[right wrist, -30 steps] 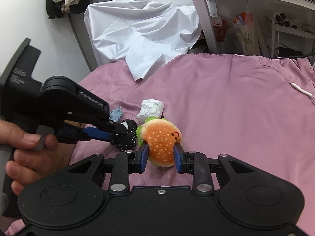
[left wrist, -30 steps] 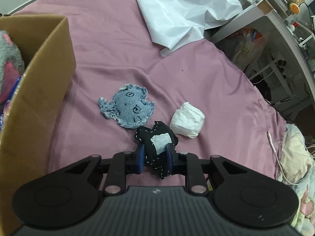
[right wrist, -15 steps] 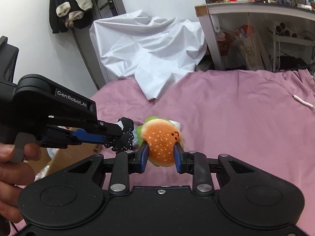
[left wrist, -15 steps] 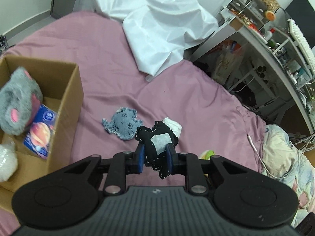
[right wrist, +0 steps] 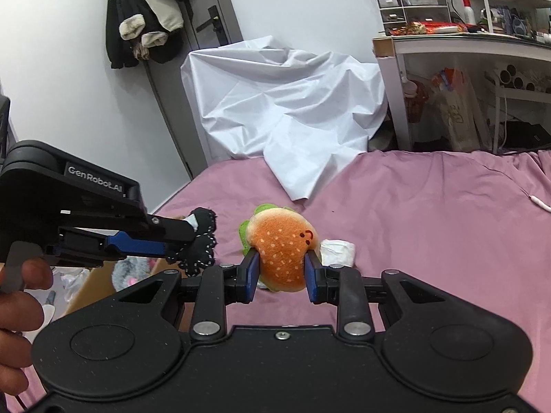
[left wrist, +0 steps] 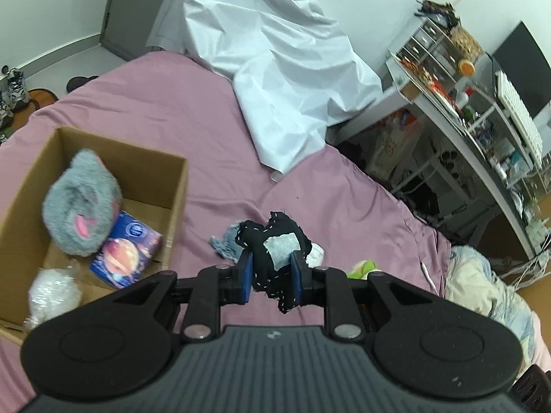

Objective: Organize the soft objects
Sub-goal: 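Carry the black plush with the left tool while the right tool carries the burger to the box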

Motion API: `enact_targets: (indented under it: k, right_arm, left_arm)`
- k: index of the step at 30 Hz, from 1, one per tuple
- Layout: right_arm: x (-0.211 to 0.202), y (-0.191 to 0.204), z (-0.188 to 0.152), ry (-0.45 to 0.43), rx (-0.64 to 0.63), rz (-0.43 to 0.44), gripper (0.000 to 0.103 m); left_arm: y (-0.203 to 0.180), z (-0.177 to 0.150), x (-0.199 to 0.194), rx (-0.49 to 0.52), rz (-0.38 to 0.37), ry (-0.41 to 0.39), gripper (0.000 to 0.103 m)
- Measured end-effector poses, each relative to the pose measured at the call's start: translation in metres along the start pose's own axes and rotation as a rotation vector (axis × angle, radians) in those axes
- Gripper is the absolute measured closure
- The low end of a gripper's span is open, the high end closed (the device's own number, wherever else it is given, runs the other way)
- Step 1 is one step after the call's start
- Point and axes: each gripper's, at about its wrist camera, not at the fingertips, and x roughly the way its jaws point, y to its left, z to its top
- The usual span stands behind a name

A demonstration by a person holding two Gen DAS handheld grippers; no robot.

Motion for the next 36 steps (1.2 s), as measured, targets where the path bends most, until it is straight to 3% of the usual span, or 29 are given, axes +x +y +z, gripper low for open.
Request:
enact_targets:
  k: [20, 36]
  right_arm:
    - [0.005, 0.063, 0.009, -0.022, -0.045, 0.076, 0.076]
    - [0.012, 0.111, 0.003, -0.017, -0.067, 0.124, 0.076]
  left_arm:
    - [0.071, 0.011, -0.044, -0.056, 0.072, -0.043, 0.081]
    - [0.115, 0.001, -0.051, -0.095, 0.135, 0.036, 0.079]
